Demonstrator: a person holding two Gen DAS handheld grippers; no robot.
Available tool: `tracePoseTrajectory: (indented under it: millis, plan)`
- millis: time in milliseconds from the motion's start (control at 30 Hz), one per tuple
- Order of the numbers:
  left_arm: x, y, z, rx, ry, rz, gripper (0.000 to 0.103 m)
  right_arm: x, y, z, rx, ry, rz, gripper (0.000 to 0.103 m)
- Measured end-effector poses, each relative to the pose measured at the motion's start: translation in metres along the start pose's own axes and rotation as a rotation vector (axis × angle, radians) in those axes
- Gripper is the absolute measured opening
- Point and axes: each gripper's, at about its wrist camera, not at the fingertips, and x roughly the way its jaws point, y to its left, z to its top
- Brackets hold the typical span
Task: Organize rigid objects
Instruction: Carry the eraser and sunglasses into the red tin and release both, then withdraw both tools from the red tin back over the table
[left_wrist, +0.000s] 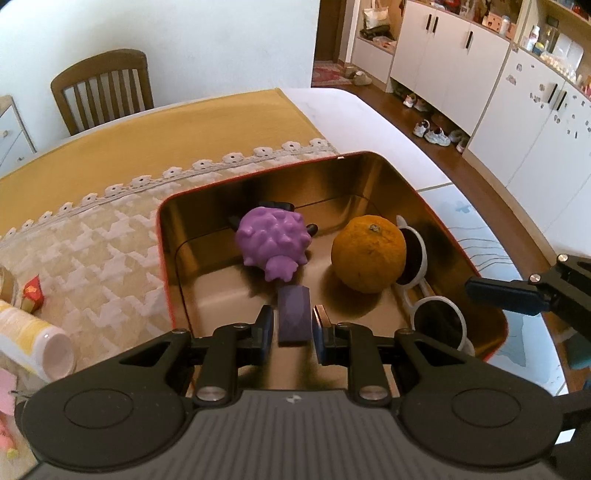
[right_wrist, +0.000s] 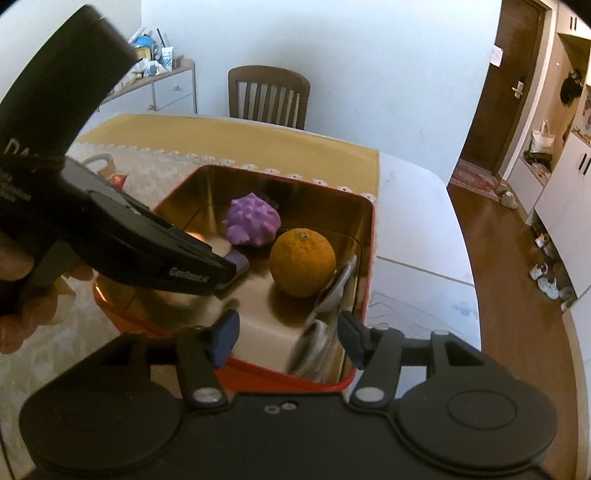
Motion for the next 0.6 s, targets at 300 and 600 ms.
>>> tracePoseTrajectory:
  millis: [300,600]
  plan:
    - [-0.046,0.011,-0.010,-0.019,-0.084,-0.034,0.030,-0.026,0.004,0.005,0.065,-0.040,0.017,0.064]
    - [-0.095,0.039,-0.029,0.010,-0.161,-0.043,0.030,-0.054,0.025,0.014,0.123,-0.091,0.012,0.077]
